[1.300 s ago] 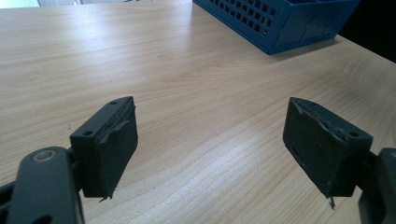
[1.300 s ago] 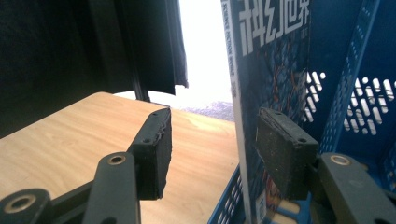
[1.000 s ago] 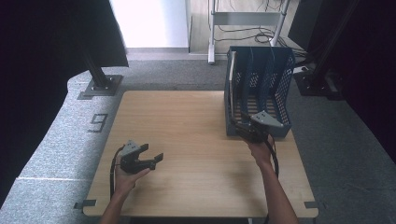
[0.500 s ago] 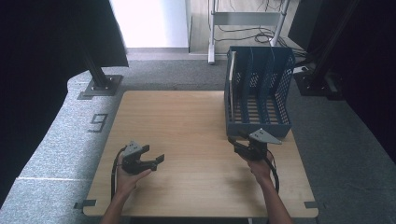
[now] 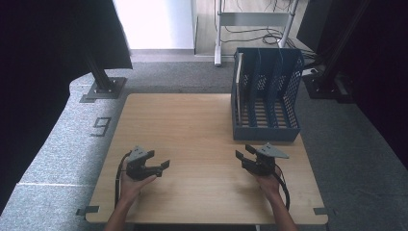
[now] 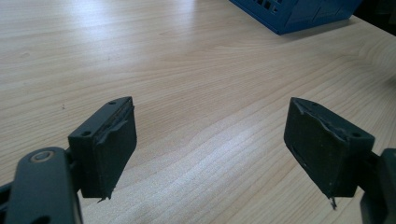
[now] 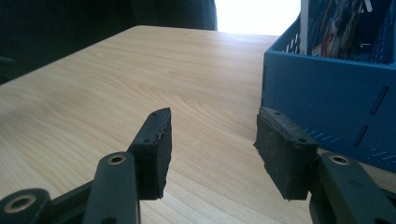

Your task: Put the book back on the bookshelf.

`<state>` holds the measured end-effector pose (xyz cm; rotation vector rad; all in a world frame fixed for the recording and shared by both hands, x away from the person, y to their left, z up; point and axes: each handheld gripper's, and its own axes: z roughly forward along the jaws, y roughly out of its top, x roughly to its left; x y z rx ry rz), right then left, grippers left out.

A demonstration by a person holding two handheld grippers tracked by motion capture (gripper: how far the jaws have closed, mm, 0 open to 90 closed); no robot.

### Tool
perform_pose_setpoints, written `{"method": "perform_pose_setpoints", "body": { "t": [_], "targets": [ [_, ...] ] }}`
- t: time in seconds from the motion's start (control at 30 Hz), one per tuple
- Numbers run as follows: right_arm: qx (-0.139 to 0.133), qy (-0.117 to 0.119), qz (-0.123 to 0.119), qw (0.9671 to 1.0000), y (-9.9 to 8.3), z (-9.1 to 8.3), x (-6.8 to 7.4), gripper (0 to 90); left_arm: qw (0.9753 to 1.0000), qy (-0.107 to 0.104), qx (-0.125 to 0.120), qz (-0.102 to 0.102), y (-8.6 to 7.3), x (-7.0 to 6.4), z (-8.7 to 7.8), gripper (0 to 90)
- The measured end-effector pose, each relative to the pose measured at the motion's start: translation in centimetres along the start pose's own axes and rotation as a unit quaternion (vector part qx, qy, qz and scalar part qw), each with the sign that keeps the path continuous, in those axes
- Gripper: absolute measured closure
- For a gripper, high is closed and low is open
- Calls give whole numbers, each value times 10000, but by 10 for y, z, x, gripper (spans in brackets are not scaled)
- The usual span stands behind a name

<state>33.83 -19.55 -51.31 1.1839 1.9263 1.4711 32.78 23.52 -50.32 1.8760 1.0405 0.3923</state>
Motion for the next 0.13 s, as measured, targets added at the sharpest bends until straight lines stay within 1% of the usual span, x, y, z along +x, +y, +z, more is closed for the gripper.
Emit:
{"method": "perform_pose_setpoints", "body": {
  "t": [0.13],
  "targets": [
    [45, -5, -9, 10000, -2, 2, 1, 449, 10000, -5, 18, -2, 0, 0, 0, 171]
  ]
}}
